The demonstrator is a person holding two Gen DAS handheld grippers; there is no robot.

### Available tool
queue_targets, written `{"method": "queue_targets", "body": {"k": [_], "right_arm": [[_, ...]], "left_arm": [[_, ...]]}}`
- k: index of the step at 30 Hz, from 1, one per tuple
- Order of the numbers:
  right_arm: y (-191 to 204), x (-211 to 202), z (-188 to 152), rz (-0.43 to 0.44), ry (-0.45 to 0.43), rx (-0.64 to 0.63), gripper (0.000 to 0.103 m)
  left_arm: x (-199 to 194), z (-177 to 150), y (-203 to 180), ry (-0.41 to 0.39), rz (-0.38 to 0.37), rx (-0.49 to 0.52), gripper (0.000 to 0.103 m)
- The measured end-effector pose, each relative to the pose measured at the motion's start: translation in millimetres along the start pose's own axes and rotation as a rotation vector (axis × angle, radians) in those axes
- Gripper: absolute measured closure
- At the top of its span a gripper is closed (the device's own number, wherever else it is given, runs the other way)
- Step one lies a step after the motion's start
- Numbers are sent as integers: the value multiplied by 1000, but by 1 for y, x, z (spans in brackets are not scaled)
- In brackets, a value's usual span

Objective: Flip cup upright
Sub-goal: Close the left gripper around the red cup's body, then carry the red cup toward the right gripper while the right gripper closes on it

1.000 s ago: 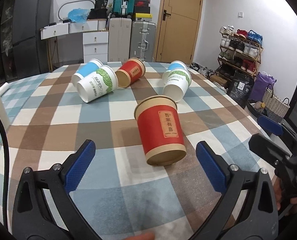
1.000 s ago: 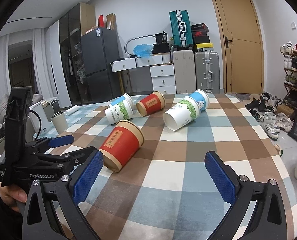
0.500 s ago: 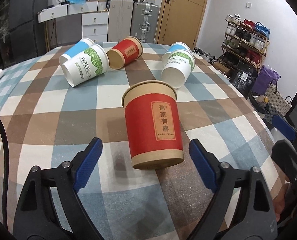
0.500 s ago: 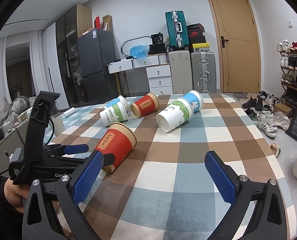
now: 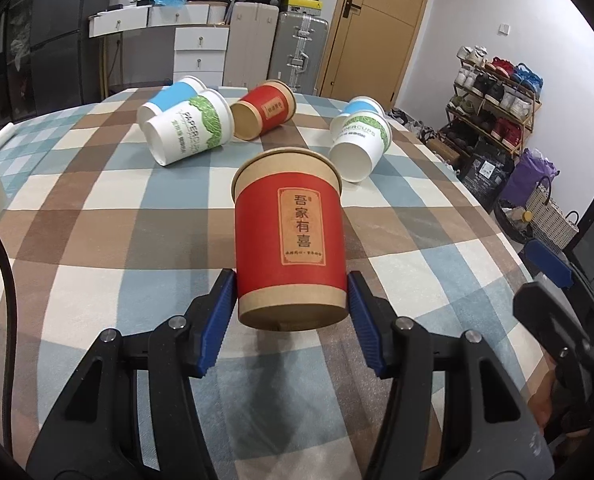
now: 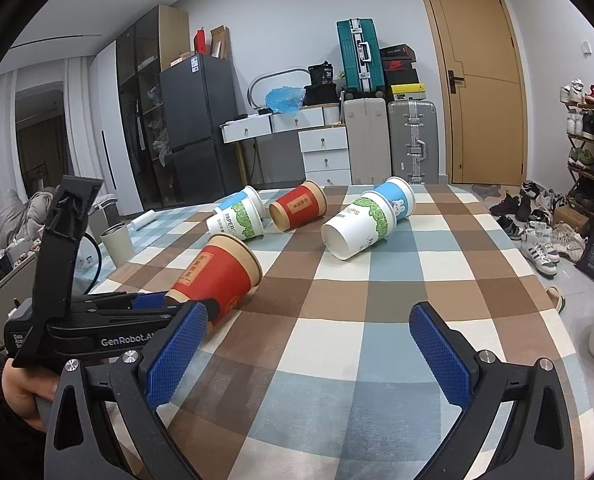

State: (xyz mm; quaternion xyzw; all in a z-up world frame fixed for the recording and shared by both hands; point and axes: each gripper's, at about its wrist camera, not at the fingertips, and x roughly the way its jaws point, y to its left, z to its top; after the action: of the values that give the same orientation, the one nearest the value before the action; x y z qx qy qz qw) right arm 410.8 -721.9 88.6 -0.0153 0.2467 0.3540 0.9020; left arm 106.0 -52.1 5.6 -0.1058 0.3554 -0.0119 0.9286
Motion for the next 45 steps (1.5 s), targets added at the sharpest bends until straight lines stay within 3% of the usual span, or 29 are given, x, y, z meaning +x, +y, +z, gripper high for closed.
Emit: {"method": "queue_targets", "body": {"k": [14,20,45], "right_arm": [[27,1,-7,72,6,-55,0],[36,2,-14,86,22,-79,0],[44,0,-24,146,40,-102,0]], "left_arm": [[-63,-30,16,-73,40,-11,50],[-81,-44,18,-83,24,-30,50],[-88,-88,15,-62,47,-40,50]]}}
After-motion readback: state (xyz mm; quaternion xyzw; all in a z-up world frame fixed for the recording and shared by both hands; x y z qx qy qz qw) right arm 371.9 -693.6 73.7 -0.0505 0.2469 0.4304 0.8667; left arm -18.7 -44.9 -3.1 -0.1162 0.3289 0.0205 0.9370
